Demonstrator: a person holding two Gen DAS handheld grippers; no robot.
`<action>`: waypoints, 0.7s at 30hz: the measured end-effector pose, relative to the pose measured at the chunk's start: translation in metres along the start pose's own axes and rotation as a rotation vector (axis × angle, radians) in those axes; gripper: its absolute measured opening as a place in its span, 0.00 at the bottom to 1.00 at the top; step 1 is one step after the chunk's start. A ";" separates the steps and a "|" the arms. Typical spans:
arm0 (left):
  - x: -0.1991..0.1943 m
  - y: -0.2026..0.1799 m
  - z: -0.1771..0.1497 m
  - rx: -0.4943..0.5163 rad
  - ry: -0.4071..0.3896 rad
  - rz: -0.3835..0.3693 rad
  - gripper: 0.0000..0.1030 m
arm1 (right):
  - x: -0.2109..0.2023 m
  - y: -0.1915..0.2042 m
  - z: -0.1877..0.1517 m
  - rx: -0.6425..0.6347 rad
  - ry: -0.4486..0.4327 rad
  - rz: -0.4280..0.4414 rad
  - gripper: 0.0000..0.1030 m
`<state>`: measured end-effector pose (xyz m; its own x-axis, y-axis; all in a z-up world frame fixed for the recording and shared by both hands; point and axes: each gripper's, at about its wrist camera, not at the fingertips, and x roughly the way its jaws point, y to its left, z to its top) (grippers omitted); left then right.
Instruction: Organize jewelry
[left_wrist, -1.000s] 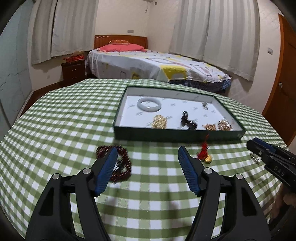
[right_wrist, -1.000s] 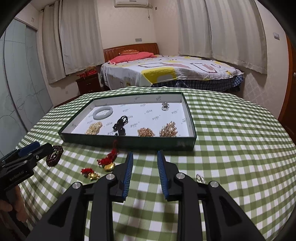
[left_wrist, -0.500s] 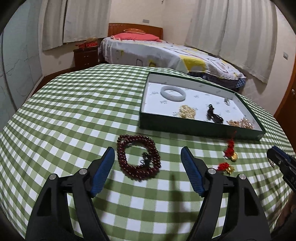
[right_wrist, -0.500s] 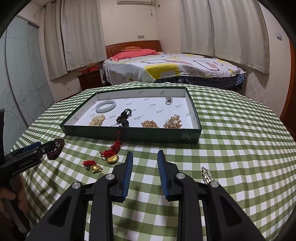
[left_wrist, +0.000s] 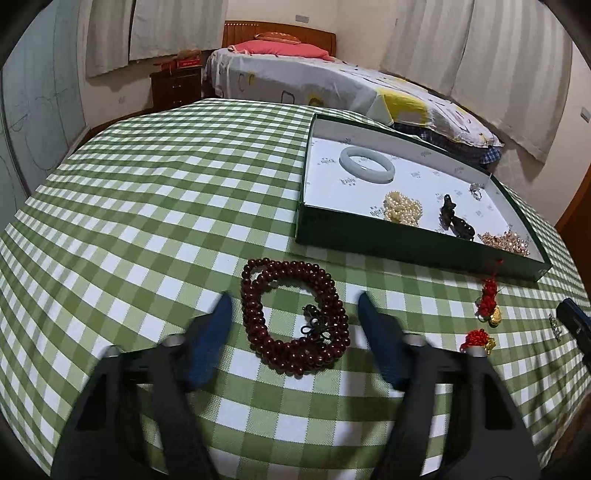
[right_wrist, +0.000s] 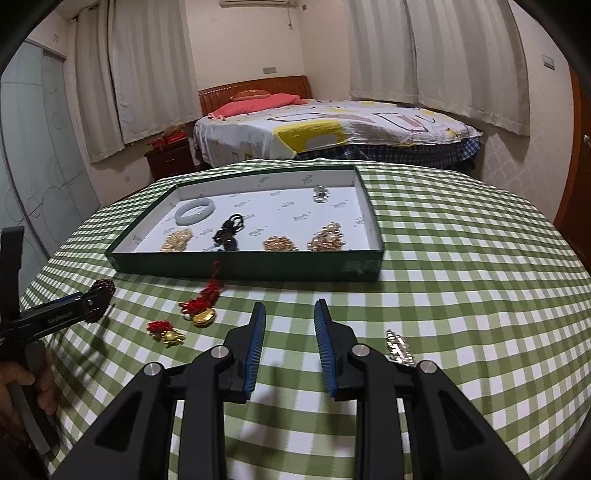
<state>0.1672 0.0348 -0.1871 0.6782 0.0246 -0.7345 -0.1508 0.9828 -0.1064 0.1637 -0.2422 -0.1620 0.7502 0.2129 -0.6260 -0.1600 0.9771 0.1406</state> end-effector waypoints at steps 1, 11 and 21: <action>0.000 -0.001 0.000 0.016 -0.001 0.004 0.47 | 0.000 -0.003 0.000 0.007 0.002 -0.007 0.28; -0.005 -0.008 -0.006 0.063 -0.026 -0.031 0.16 | -0.005 -0.026 -0.002 0.057 -0.005 -0.063 0.33; -0.014 -0.013 -0.010 0.078 -0.048 -0.047 0.11 | 0.000 -0.034 -0.005 0.067 0.018 -0.109 0.33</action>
<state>0.1526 0.0195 -0.1817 0.7174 -0.0150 -0.6965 -0.0627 0.9943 -0.0860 0.1655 -0.2758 -0.1707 0.7491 0.1063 -0.6539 -0.0344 0.9920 0.1218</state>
